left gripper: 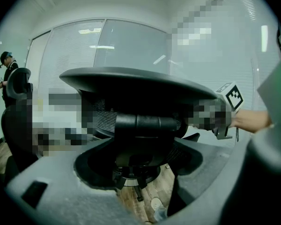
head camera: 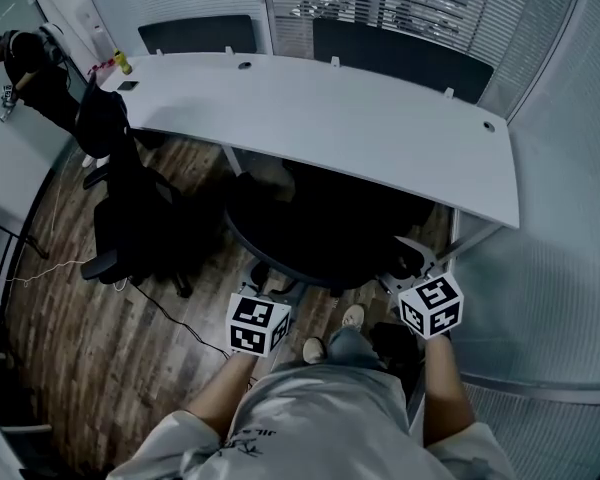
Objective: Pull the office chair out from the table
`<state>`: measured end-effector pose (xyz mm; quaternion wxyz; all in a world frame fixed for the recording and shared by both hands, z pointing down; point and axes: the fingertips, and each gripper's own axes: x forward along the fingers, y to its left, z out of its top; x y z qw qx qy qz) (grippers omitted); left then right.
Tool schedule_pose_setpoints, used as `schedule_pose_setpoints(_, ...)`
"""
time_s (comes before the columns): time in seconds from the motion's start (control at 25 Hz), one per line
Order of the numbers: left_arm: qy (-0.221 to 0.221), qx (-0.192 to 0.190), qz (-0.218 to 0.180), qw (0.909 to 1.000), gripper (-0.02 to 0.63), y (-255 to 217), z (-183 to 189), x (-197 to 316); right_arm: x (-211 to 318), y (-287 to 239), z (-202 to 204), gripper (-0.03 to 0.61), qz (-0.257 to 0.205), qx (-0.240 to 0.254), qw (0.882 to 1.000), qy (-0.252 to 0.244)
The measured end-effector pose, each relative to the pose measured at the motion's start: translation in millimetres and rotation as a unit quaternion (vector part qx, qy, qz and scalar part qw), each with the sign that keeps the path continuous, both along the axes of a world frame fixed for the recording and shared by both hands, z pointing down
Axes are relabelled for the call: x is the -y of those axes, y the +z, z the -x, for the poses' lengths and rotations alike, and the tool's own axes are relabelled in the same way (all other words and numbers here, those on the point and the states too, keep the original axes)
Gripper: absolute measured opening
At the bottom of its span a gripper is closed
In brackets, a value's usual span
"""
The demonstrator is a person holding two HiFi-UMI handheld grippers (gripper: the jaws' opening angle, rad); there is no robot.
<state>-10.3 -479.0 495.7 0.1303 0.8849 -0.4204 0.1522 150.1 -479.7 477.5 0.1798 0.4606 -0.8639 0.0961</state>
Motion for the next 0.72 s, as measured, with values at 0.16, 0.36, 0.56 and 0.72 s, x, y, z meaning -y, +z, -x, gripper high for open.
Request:
schedule_pose_setpoints(0.16, 0.000, 0.000, 0.001, 1.0000, 0.325, 0.7, 2.0, -5.9, -7.1, 1.4, 1.7, 0.222, 0.003, 0.003, 1.000, 0.001)
schedule_pose_setpoints(0.36, 0.003, -0.001, 0.002, 1.0000, 0.325, -0.4, 6.8, -17.6, -20.2, 0.6, 6.4, 0.222, 0.003, 0.003, 1.000, 0.000)
schedule_pose_setpoints(0.56, 0.002, -0.002, 0.001, 1.0000, 0.325, -2.3, 7.1, -32.0, -34.1, -1.7, 6.6, 0.222, 0.002, 0.001, 1.000, -0.003)
schedule_pose_setpoints(0.72, 0.000, 0.000, 0.004, 1.0000, 0.325, -1.5, 5.1, -40.0, -41.2, -1.2, 4.5, 0.222, 0.003, 0.000, 1.000, -0.005)
